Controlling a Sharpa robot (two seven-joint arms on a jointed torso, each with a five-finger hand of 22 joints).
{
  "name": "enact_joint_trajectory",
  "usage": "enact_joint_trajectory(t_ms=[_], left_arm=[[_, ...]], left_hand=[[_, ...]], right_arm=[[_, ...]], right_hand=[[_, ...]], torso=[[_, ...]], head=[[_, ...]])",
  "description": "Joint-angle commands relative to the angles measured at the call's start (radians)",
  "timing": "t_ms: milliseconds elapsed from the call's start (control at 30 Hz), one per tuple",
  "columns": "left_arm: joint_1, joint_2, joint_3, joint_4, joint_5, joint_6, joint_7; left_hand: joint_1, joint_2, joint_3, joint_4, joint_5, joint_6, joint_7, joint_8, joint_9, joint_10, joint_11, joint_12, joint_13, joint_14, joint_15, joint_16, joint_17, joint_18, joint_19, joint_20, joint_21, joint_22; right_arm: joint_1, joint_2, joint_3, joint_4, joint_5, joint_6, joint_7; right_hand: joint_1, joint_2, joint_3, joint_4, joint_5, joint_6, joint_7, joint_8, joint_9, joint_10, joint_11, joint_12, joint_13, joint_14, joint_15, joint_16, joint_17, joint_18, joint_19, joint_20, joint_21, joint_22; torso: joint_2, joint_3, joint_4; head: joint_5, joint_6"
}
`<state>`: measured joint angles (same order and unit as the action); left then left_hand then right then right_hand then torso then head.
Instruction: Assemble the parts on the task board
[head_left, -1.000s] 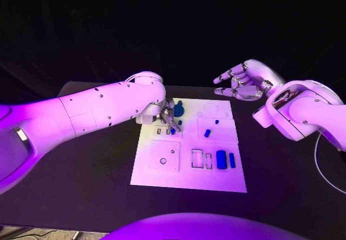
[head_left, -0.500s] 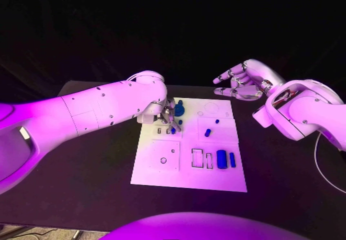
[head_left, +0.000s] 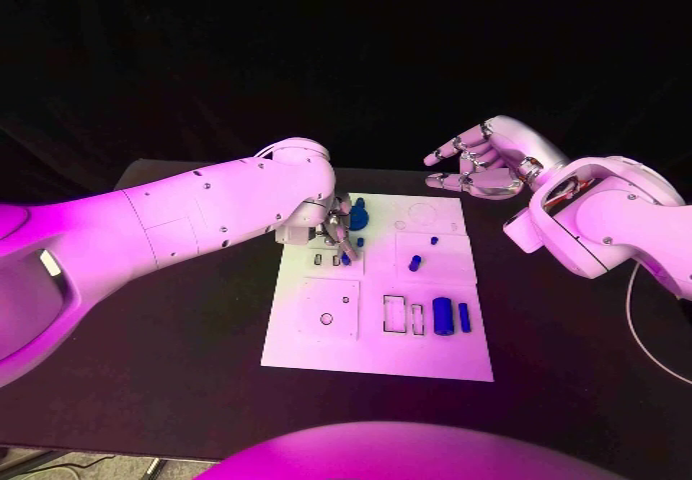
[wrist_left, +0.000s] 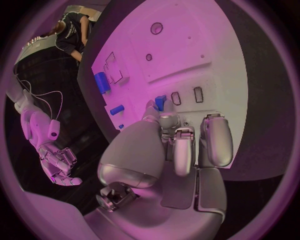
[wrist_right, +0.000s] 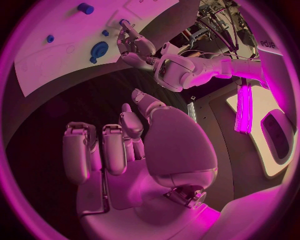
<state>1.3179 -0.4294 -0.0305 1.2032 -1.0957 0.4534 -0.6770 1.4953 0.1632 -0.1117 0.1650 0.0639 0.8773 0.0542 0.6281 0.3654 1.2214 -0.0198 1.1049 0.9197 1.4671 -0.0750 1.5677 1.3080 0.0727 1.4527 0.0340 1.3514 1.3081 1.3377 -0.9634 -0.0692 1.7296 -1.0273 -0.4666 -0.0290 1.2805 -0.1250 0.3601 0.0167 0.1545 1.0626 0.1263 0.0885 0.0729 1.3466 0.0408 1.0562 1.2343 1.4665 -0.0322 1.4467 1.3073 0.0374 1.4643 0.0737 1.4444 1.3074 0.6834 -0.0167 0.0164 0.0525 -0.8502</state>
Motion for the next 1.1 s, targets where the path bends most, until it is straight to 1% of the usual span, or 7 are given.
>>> enact_joint_trajectory(t_ms=[33,167,333,367,633,833,1100], left_arm=[[-0.006,0.002,-0.004,-0.005,0.007,0.009,0.004],[-0.006,0.000,-0.005,-0.006,0.018,0.002,0.010],[-0.006,-0.011,-0.007,0.000,0.054,-0.036,0.015],[-0.006,-0.016,-0.007,0.004,0.068,-0.048,0.015],[-0.007,-0.060,-0.014,0.048,0.182,-0.187,0.001],[-0.015,-0.098,-0.020,0.092,0.245,-0.319,-0.007],[-0.031,-0.128,-0.021,0.127,0.217,-0.386,-0.028]], left_hand=[[0.049,0.004,0.101,-0.074,0.031,-0.010,0.005,-0.007,0.004,-0.009,0.005,-0.015,-0.008,0.104,-0.002,0.003,0.263,-0.010,0.000,-0.003,0.006,0.022],[0.016,-0.056,0.260,-0.089,0.057,-0.014,0.008,-0.010,0.018,-0.010,0.009,-0.042,-0.029,0.104,0.007,0.003,0.263,-0.011,-0.004,0.010,0.004,0.023],[-0.146,-0.209,0.618,-0.096,0.057,-0.012,0.018,0.009,0.060,0.004,0.024,-0.057,-0.038,0.104,0.004,0.003,0.263,-0.010,-0.004,0.014,0.001,0.028],[-0.159,-0.219,0.651,-0.105,0.061,-0.011,0.018,0.016,0.067,0.007,0.019,-0.056,-0.037,0.104,0.008,0.003,0.263,-0.008,-0.004,0.010,0.000,0.029],[-0.221,-0.254,0.748,-0.134,0.082,-0.011,0.014,0.038,0.095,0.020,0.012,-0.054,-0.035,0.104,0.006,0.003,0.263,-0.009,0.001,0.007,0.005,0.037],[-0.261,-0.280,0.792,-0.153,0.158,0.000,0.008,0.055,0.112,0.048,0.005,-0.032,-0.008,0.104,0.000,0.003,0.263,-0.014,0.012,0.001,0.020,0.055],[-0.280,-0.290,0.811,-0.164,0.183,0.005,0.004,0.062,0.120,0.061,0.001,-0.022,0.005,0.104,-0.003,0.003,0.263,-0.016,0.018,-0.002,0.029,0.065]], right_arm=[[-0.001,0.002,0.000,0.000,-0.003,0.014,0.003],[-0.001,0.002,0.000,0.000,-0.002,0.017,0.004],[-0.002,0.004,0.000,-0.002,0.000,0.018,0.005],[-0.002,0.004,0.000,-0.002,0.001,0.018,0.005],[-0.003,0.005,-0.001,-0.006,0.003,0.018,0.006],[-0.006,0.006,-0.002,-0.007,0.005,0.019,0.007],[-0.008,0.004,-0.003,-0.008,0.007,0.020,0.008]], right_hand=[[-0.005,0.002,-0.001,0.006,-0.006,0.009,0.001,0.005,-0.001,0.000,-0.002,0.006,-0.001,0.067,-0.002,-0.004,0.092,0.013,-0.005,-0.002,-0.004,0.048],[-0.005,0.002,-0.001,0.006,-0.006,0.009,0.001,0.005,-0.001,0.000,-0.002,0.006,-0.001,0.067,-0.002,-0.004,0.092,0.013,-0.005,-0.002,-0.004,0.048],[-0.003,0.003,-0.001,0.006,-0.006,0.010,0.001,0.005,-0.001,0.000,-0.003,0.008,0.000,0.067,-0.003,-0.003,0.093,0.013,-0.006,-0.002,-0.004,0.048],[-0.003,0.003,-0.001,0.006,-0.006,0.010,0.001,0.005,-0.001,0.000,-0.003,0.008,0.000,0.067,-0.003,-0.003,0.093,0.013,-0.006,-0.002,-0.004,0.048],[-0.003,0.003,-0.001,0.006,-0.006,0.010,0.001,0.005,-0.001,0.000,-0.003,0.008,0.000,0.067,-0.003,-0.003,0.093,0.013,-0.006,-0.002,-0.004,0.048],[-0.003,0.003,-0.001,0.006,-0.006,0.010,0.001,0.005,-0.001,0.000,-0.003,0.008,0.000,0.067,-0.003,-0.003,0.093,0.013,-0.006,-0.002,-0.004,0.048],[-0.002,0.003,-0.001,0.006,-0.006,0.010,0.001,0.005,-0.001,-0.001,-0.003,0.006,-0.001,0.067,-0.003,-0.004,0.092,0.013,-0.006,-0.002,-0.005,0.047]], torso=[[0.000,0.0004,0.0009],[-0.001,0.0010,0.0009],[0.000,0.0021,-0.0003],[-0.001,0.0024,-0.0003],[-0.001,0.0059,0.0048],[-0.003,0.0100,0.0095],[-0.005,0.0110,0.0136]], head=[[-0.001,-0.002],[0.000,-0.002],[0.001,0.000],[0.000,0.000],[-0.003,-0.001],[-0.005,-0.004],[-0.007,-0.009]])
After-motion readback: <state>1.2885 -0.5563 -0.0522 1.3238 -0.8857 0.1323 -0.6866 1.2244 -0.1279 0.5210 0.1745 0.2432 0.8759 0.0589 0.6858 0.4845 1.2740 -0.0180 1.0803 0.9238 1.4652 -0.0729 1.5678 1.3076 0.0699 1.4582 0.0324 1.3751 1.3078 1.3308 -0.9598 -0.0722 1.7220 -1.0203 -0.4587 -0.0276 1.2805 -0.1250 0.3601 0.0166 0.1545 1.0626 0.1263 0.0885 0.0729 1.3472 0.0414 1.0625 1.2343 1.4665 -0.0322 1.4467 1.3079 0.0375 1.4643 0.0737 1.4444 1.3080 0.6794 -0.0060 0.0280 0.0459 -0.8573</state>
